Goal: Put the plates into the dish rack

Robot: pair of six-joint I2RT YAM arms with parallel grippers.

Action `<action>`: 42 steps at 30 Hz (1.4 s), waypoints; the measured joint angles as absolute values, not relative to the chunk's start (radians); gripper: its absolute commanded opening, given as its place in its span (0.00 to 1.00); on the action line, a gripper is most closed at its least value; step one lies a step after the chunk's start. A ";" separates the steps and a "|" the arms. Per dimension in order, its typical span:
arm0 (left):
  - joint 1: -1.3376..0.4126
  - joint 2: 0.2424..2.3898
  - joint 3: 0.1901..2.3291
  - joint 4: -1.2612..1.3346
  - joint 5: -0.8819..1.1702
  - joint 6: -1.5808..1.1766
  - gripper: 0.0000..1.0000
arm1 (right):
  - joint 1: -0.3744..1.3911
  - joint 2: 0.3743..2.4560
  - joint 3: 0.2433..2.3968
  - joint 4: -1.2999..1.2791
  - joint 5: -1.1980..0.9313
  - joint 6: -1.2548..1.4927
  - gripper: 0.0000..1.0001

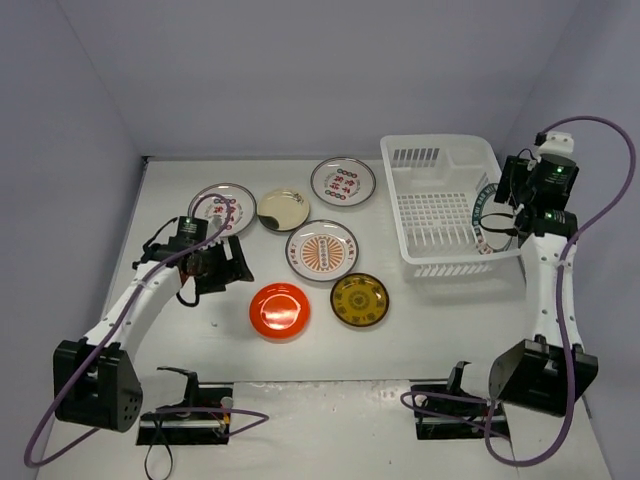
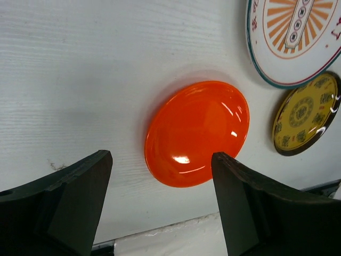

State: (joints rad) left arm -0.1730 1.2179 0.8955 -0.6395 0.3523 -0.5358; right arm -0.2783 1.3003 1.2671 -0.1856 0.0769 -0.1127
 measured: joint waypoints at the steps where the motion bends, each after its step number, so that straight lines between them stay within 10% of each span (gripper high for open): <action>1: -0.167 1.227 0.896 -0.628 0.350 -0.554 0.75 | -0.275 1.273 1.267 -0.188 0.078 -0.085 0.75; 17: 0.175 1.550 0.842 -0.058 0.385 -1.001 0.74 | -0.073 1.089 1.042 -0.152 -0.280 0.204 0.75; 31: 0.179 1.897 0.966 0.307 0.400 -1.189 0.31 | -0.049 0.996 0.900 -0.084 -0.416 0.240 0.75; 35: 0.182 1.947 0.976 0.374 0.399 -1.222 0.01 | -0.049 0.997 0.895 -0.076 -0.442 0.243 0.74; 42: 0.205 1.880 0.878 0.420 0.408 -1.257 0.00 | -0.044 1.014 0.895 -0.063 -0.493 0.274 0.71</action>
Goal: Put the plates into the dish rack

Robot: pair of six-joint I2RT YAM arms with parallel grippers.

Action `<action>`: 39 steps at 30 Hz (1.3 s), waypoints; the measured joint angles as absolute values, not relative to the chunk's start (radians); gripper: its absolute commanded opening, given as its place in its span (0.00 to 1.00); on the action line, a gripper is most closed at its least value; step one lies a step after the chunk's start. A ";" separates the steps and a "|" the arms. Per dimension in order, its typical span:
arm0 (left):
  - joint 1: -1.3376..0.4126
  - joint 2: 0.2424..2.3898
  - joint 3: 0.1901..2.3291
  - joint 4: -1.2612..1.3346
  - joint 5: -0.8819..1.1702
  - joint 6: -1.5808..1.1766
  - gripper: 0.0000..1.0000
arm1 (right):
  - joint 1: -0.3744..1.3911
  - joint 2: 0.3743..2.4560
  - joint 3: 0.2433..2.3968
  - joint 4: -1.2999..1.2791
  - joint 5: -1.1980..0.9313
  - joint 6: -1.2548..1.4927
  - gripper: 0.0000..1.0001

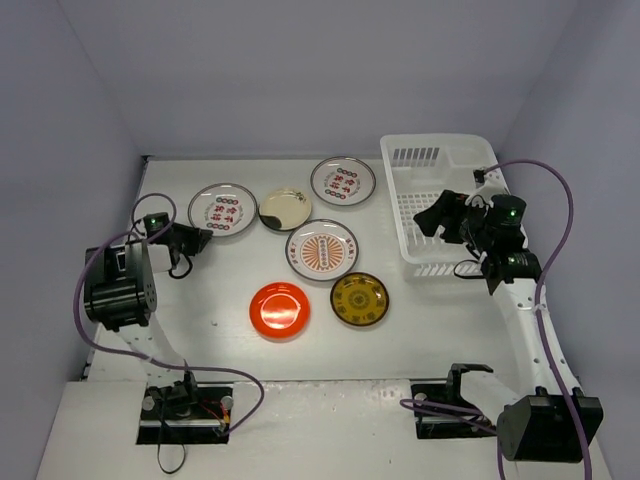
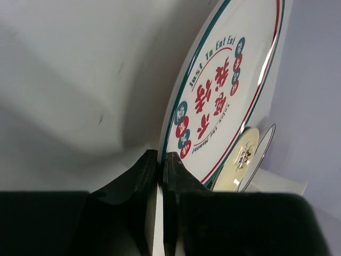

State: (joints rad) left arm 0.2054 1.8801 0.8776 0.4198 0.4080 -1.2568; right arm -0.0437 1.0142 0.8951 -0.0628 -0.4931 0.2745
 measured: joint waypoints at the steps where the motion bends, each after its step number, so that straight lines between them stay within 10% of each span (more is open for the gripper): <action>1: 0.211 1.849 0.857 0.401 0.409 -1.251 0.00 | -0.041 1.021 0.895 -0.059 -0.501 0.285 0.71; 13: 0.236 1.332 0.796 0.210 0.595 -1.153 0.00 | 0.258 1.216 1.025 0.025 -0.514 0.426 0.72; 30: 0.118 1.129 0.858 -0.016 0.869 -1.051 0.00 | 0.565 1.654 1.407 0.139 -0.498 0.544 0.69; 36: 0.086 1.105 0.874 -0.072 0.876 -1.006 0.00 | 0.588 1.728 1.467 0.138 -0.495 0.555 0.12; 39: 0.086 1.109 0.873 -0.134 0.853 -0.972 0.07 | 0.589 1.725 1.485 0.150 -0.528 0.595 0.00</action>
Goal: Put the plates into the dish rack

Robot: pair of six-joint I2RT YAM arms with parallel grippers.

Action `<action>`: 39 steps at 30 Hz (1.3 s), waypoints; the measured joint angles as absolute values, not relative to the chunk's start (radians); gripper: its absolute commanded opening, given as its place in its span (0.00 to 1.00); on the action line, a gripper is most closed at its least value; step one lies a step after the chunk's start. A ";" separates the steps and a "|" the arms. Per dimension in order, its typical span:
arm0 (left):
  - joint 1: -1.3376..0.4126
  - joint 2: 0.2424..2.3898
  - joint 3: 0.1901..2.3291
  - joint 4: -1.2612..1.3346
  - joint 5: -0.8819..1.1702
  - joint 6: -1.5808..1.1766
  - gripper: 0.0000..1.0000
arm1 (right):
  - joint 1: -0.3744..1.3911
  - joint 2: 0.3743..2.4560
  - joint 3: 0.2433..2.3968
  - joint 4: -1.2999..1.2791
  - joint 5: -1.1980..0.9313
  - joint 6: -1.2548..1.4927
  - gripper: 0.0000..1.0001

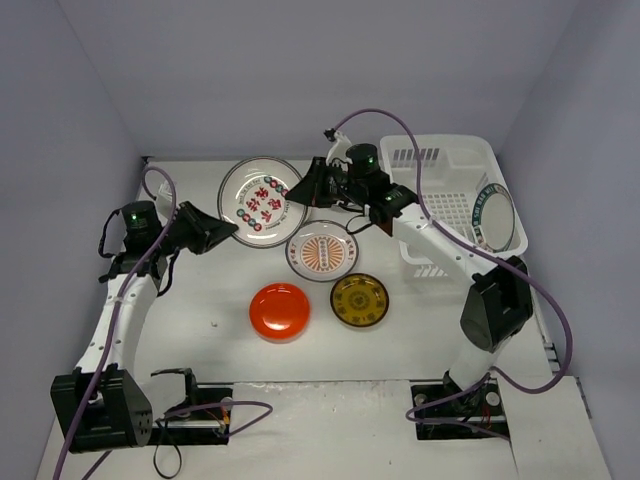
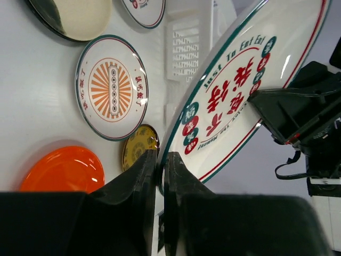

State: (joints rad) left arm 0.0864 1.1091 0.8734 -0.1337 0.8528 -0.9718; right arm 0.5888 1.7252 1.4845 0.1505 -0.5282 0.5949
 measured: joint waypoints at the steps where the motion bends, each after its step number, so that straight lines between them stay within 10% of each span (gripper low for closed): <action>1: 0.086 1.111 0.873 -0.144 0.854 -0.965 0.24 | 0.593 1.720 1.491 0.148 -0.520 0.587 0.00; 5: 0.081 1.111 0.893 -0.200 0.837 -0.912 0.56 | 0.589 1.697 1.491 0.095 -0.477 0.511 0.00; 18: 0.057 1.143 0.986 -0.612 0.509 -0.631 0.81 | 0.153 1.369 1.482 -0.203 -0.148 -0.053 0.00; 39: -0.152 1.205 1.018 -0.721 0.287 -0.478 0.81 | -0.103 1.380 1.256 -0.196 0.141 -0.550 0.00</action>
State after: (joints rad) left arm -0.1524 1.2045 1.0183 -0.7212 0.2867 -0.4778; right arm -0.1028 1.3796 1.2556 -0.1963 0.1413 -0.5499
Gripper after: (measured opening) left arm 0.806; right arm 0.131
